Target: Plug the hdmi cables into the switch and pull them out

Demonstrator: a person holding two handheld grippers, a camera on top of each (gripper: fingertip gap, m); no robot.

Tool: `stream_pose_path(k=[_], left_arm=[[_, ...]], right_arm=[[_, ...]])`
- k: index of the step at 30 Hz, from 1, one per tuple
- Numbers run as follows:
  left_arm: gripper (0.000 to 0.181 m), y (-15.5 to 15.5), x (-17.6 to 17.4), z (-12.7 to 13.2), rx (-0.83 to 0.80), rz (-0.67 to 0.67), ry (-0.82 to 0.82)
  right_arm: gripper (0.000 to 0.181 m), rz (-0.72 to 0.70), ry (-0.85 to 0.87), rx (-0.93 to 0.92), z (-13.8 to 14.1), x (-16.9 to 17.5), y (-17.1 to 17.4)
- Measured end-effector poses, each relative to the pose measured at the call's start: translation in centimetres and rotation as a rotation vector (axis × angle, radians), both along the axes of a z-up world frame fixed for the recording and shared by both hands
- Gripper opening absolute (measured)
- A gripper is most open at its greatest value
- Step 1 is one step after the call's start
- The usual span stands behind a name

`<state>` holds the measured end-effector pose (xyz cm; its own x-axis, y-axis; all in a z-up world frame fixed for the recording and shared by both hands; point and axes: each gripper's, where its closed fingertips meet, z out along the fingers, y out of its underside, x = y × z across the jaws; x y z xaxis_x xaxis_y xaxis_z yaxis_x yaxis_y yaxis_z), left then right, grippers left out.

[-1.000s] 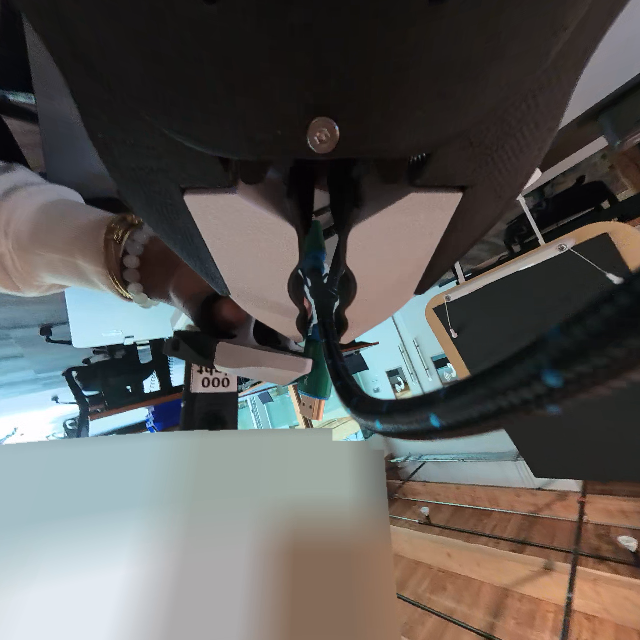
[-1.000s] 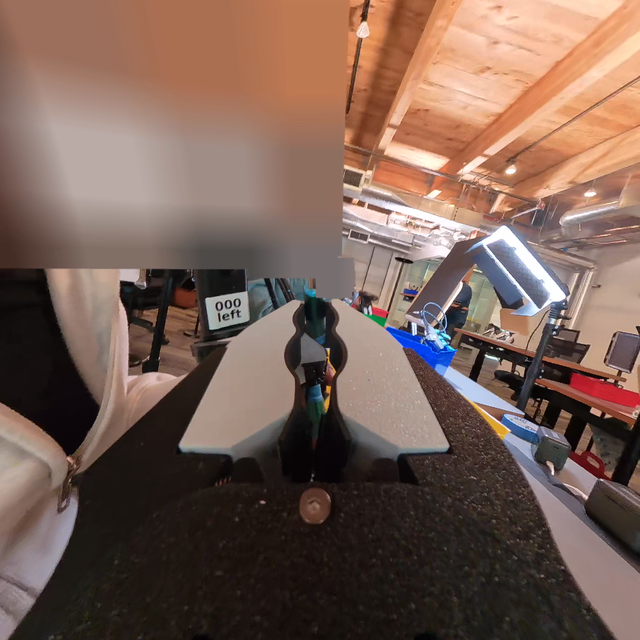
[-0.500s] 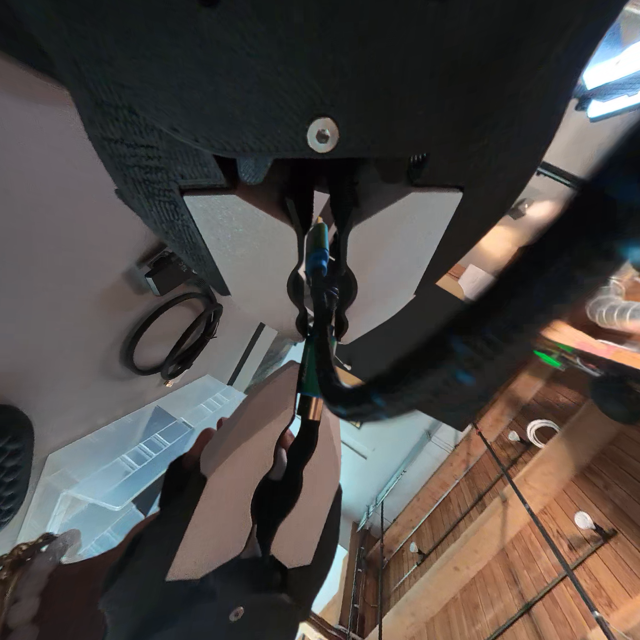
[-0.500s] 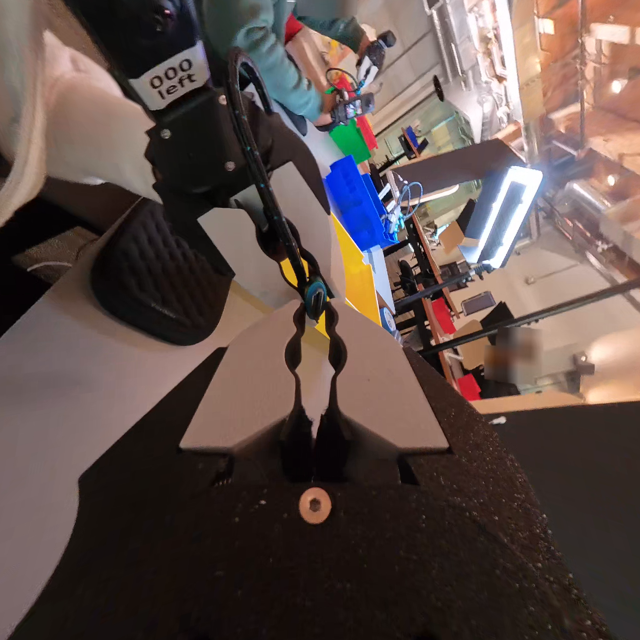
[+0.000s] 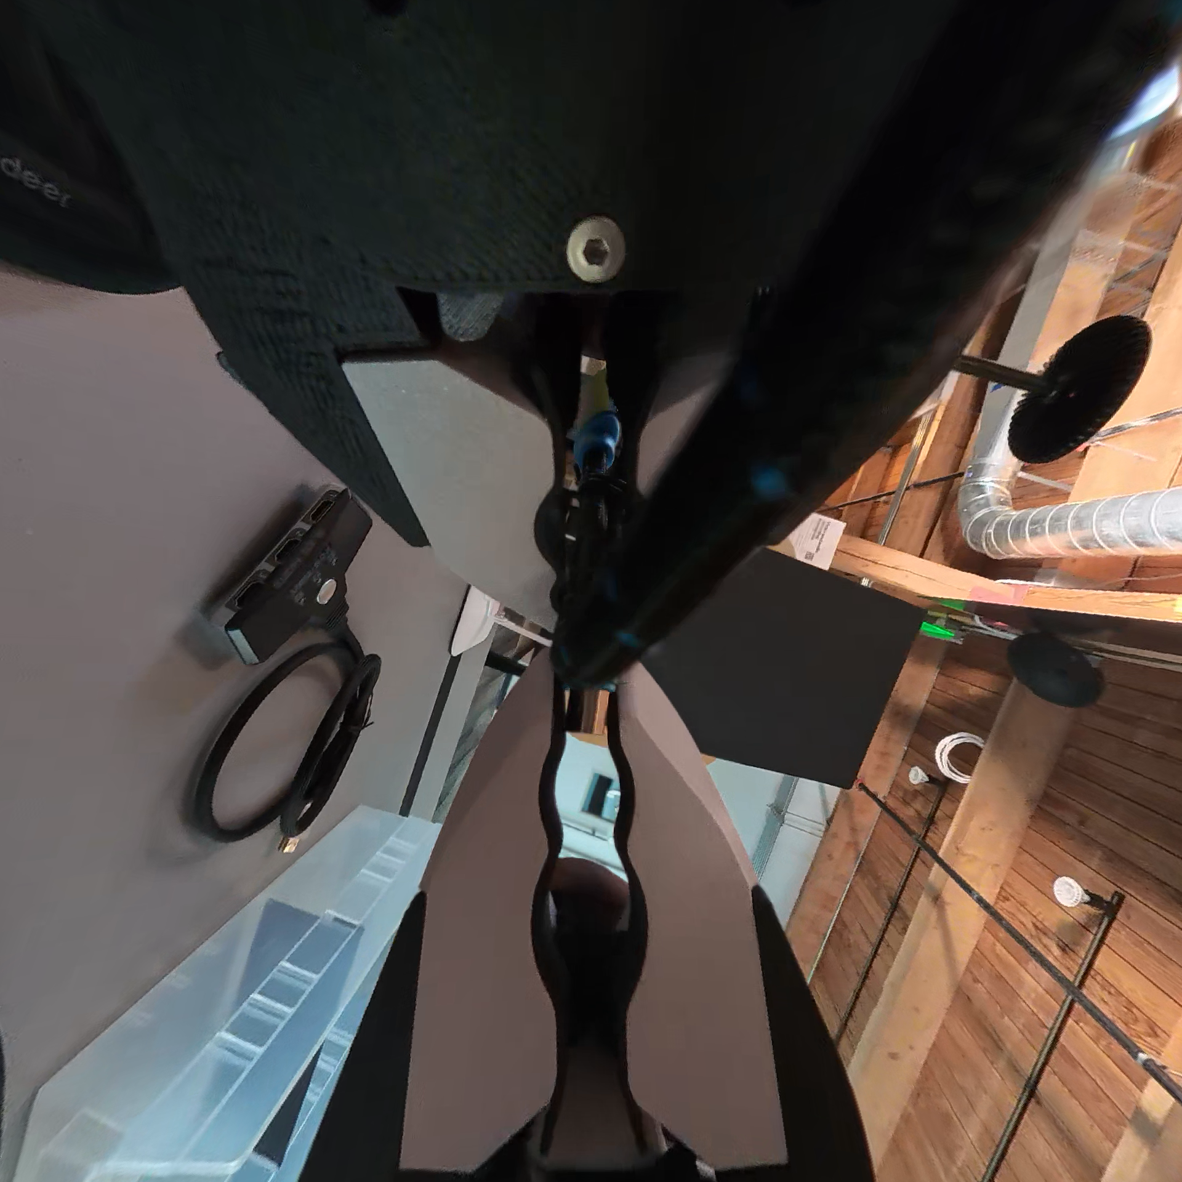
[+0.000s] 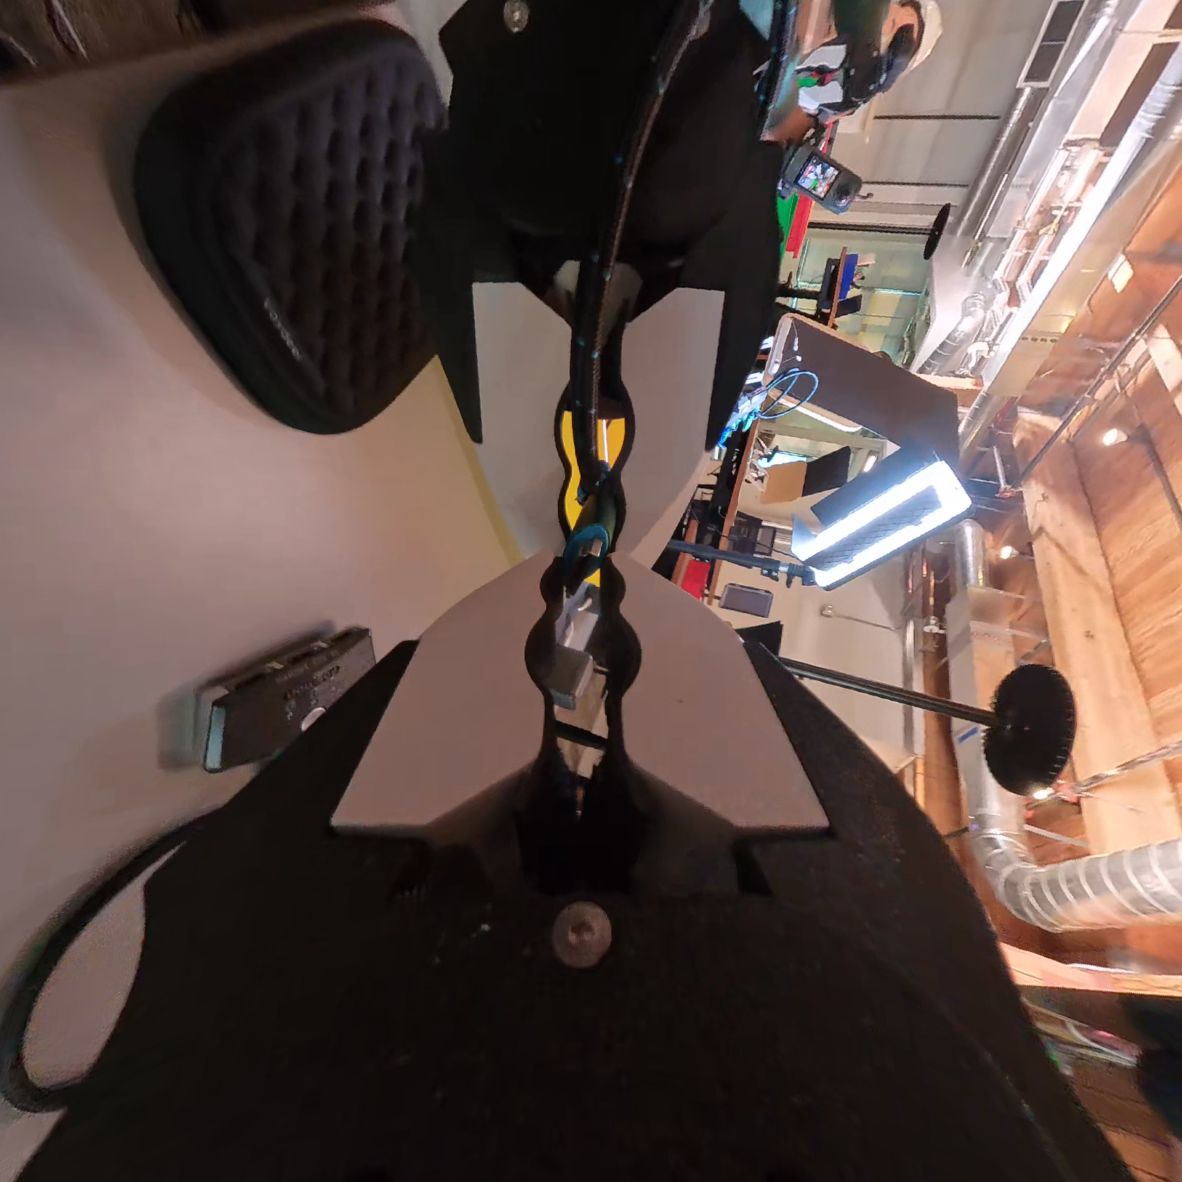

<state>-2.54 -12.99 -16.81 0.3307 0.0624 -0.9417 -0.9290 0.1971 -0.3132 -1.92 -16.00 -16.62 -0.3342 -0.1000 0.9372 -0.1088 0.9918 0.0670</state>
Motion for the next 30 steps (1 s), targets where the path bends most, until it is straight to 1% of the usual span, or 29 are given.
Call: stream_pose_path(k=[1,3,4,6,7,9,10,13,16,18,19,20,21,23,24,27,30], left_arm=[[0.01,0.0,-0.1,0.0,0.003,0.007,0.001],[0.01,0.1,-0.4,0.2,0.03,0.032,0.013],[0.01,0.0,-0.7,0.5,0.056,0.055,0.023],[0.01,0.1,-1.4,1.0,0.11,0.106,0.046],[0.01,0.1,-2.0,1.2,0.131,0.144,0.05],[0.011,0.3,-3.4,1.2,0.143,0.197,0.044],[0.01,0.3,-3.8,1.1,0.141,0.207,0.032],[0.01,0.6,-4.5,0.4,0.109,0.226,0.006],[0.01,1.0,-4.3,-0.4,0.075,0.236,0.023],[0.01,1.3,-3.9,-0.6,0.078,0.233,0.042],[0.01,1.3,-3.5,-0.7,0.072,0.223,0.047],[0.01,1.4,-3.2,-0.9,0.06,0.206,0.044],[0.01,1.4,-2.9,-1.1,0.04,0.188,0.03],[0.01,1.5,-3.0,-1.5,-0.003,0.17,-0.005],[0.01,1.4,-3.0,-1.6,-0.016,0.154,-0.021],[0.01,1.1,-3.0,-1.6,-0.03,0.127,-0.056],[0.012,1.1,-3.5,-1.5,-0.011,0.164,-0.023]], right_arm=[[0.011,-0.001,0.006,0.017,-0.1,-0.1,0.1],[0.011,-0.005,0.034,0.028,0.0,-0.2,0.1],[0.011,-0.015,0.059,0.004,0.3,-0.4,0.2],[0.01,-0.046,0.079,-0.129,0.6,-0.6,0.4],[0.012,-0.08,0.056,-0.212,0.4,-0.6,1.0],[0.029,-0.15,-0.003,-0.371,-0.5,-0.2,2.4],[0.034,-0.172,-0.023,-0.438,-0.9,0.0,3.0],[0.038,-0.194,-0.036,-0.579,-1.6,0.6,3.7],[0.037,-0.159,-0.02,-0.731,-1.3,0.5,2.4],[0.037,-0.162,-0.009,-0.843,-0.8,-0.3,1.6],[0.035,-0.143,0.007,-0.854,-0.6,-0.6,1.2],[0.032,-0.128,0.047,-0.815,-0.3,-0.8,1.0],[0.024,-0.125,0.09,-0.721,-0.2,-1.1,1.1],[0.012,-0.115,0.107,-0.496,-0.8,-1.3,0.8],[0.009,-0.113,0.107,-0.427,-1.0,-1.4,0.6],[0.011,-0.1,0.118,-0.331,-1.0,-1.6,0.2],[0.023,-0.112,0.055,-0.344,-1.5,-1.7,0.1]])
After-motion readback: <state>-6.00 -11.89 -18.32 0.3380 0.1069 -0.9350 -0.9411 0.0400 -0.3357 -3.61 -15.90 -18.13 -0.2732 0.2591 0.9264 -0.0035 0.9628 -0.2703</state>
